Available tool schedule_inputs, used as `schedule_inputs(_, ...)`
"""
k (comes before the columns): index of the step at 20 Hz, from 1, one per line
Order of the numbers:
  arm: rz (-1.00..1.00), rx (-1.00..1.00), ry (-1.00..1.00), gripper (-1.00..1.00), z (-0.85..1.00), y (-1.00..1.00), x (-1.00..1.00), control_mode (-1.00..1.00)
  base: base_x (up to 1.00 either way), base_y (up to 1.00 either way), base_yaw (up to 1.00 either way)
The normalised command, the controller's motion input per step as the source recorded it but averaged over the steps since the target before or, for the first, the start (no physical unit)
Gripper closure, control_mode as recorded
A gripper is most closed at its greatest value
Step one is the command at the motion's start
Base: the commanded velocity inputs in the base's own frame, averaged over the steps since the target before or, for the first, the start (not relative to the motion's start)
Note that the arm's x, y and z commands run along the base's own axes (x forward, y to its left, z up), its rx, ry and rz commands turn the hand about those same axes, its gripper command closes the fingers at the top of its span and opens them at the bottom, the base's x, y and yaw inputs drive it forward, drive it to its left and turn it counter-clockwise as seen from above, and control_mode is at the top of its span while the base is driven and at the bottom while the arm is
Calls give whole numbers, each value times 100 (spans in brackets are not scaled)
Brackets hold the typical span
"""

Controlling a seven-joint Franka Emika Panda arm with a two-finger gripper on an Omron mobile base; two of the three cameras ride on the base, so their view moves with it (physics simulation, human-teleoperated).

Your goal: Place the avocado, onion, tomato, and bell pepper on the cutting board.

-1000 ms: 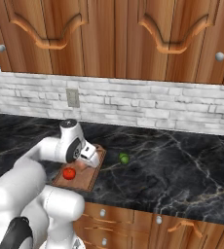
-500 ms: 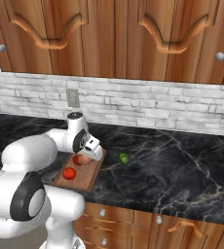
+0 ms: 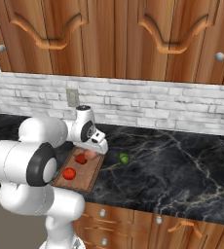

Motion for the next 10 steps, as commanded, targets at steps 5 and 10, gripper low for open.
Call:
schedule_inputs(5,0,0,10,100,-36,1,9,-100,0,0,0)
schedule_inputs(10,0,2,11,100,-55,15,-1,-100,0,0,0)
